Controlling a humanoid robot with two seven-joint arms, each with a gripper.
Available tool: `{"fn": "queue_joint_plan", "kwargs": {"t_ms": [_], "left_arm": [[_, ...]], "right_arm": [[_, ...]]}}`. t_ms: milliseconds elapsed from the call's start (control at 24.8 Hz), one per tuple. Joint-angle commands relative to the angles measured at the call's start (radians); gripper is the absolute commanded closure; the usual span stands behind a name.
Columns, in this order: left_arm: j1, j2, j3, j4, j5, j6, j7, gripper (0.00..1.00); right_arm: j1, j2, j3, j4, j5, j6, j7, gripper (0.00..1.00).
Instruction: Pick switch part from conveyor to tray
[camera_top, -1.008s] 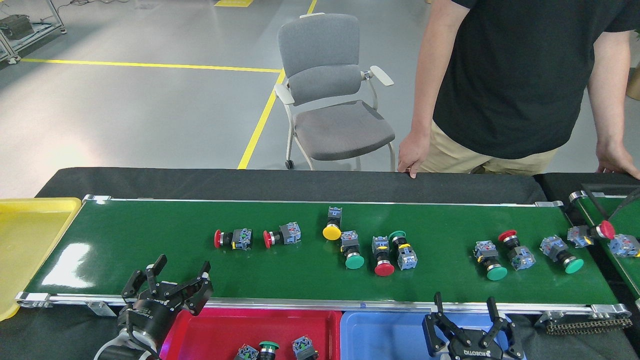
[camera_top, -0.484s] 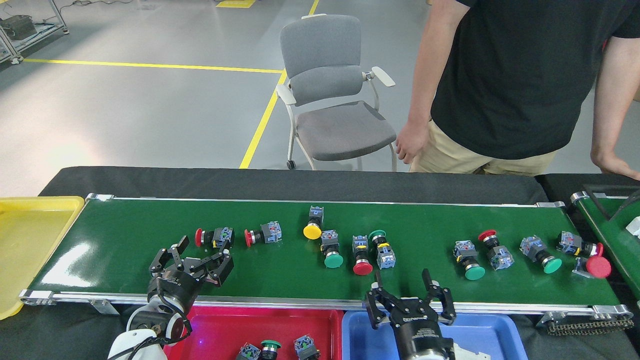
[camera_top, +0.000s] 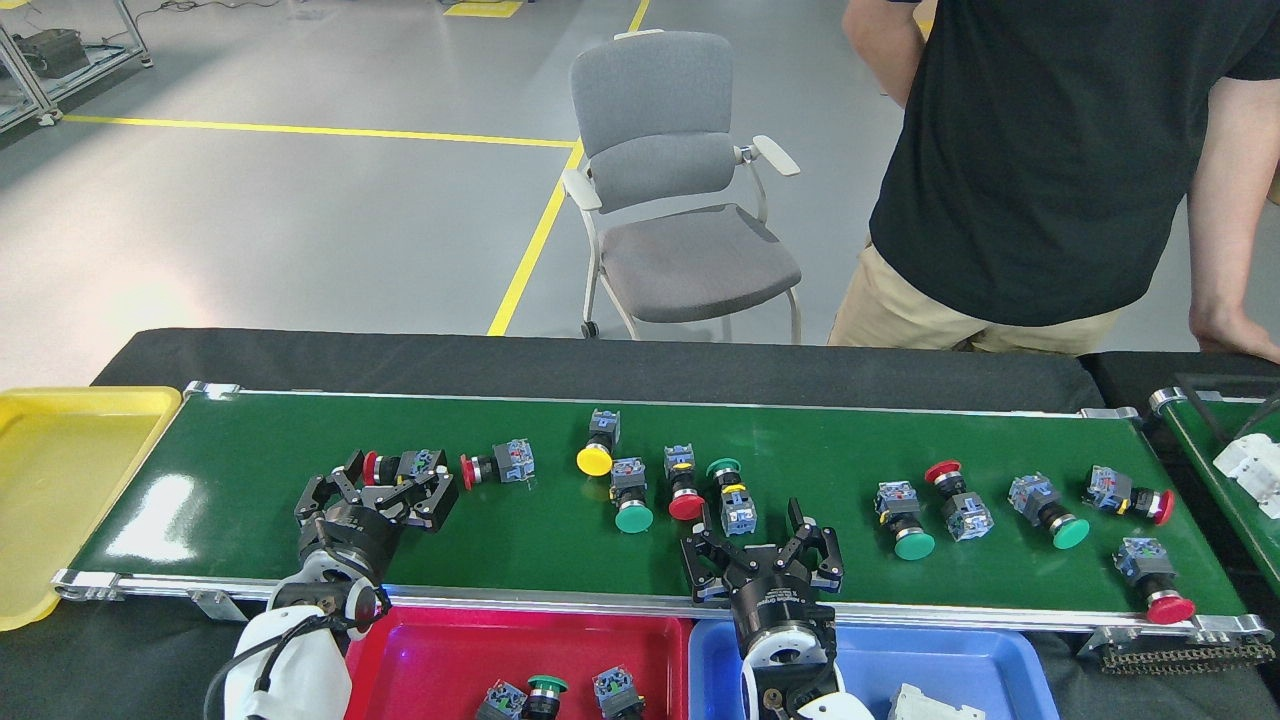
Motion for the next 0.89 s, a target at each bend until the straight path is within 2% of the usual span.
{"fn": "queue_joint_plan", "kwargs": {"t_ms": [0,40,81,161,242,323,403,484,565,645,685,766,847], "left_arm": [[-0.019,0.009,-0.005,0.010,-0.004,0.026,0.036,0.11],[-0.019,0.011,-0.015,0.014,-0.006,0.028,0.059,0.17],[-0.018,0.014,-0.032,0.017,-0.008,0.031,0.074,0.22],[-0.010,0.019,-0.048,0.014,-0.008,0.029,0.099,0.42],[0.004,0.019,-0.051,0.004,-0.003,0.018,0.122,0.64],[0.041,0.022,-0.051,-0.070,-0.003,-0.017,0.143,0.80],[0.097,0.034,-0.046,-0.187,0.000,-0.084,0.145,0.83],[0.215,0.040,-0.043,-0.381,0.002,-0.190,0.143,0.83],[0.363,0.055,-0.043,-0.591,0.003,-0.366,0.143,0.77],[0.505,0.069,-0.038,-0.748,0.005,-0.552,0.140,0.60],[0.577,0.063,-0.037,-0.817,0.006,-0.635,0.139,0.45],[0.677,0.051,-0.037,-0.883,0.005,-0.649,0.139,0.00],[0.740,0.040,-0.046,-0.892,0.008,-0.649,0.139,0.00]], "right_arm": [[-0.024,0.001,0.001,-0.007,-0.003,-0.016,0.000,0.33],[-0.027,0.000,0.003,-0.007,-0.001,-0.021,0.001,0.57],[-0.027,-0.003,0.009,-0.005,-0.001,-0.032,0.000,0.86],[-0.025,-0.010,0.010,-0.010,-0.003,-0.062,0.001,0.93],[-0.025,-0.010,0.010,-0.012,-0.003,-0.070,0.009,0.94],[-0.024,-0.010,0.009,-0.019,-0.004,-0.078,0.021,0.94],[-0.016,-0.011,0.009,-0.045,-0.004,-0.104,0.023,0.94],[0.021,-0.034,0.007,-0.127,-0.004,-0.150,0.026,0.94],[0.099,-0.071,0.007,-0.262,-0.013,-0.234,0.029,0.94],[0.197,-0.118,0.007,-0.401,-0.044,-0.346,0.034,0.93],[0.252,-0.145,0.007,-0.470,-0.053,-0.406,0.037,0.92],[0.332,-0.178,0.003,-0.556,-0.058,-0.497,0.032,0.89],[0.374,-0.187,0.003,-0.581,-0.066,-0.583,0.031,0.84]]}}
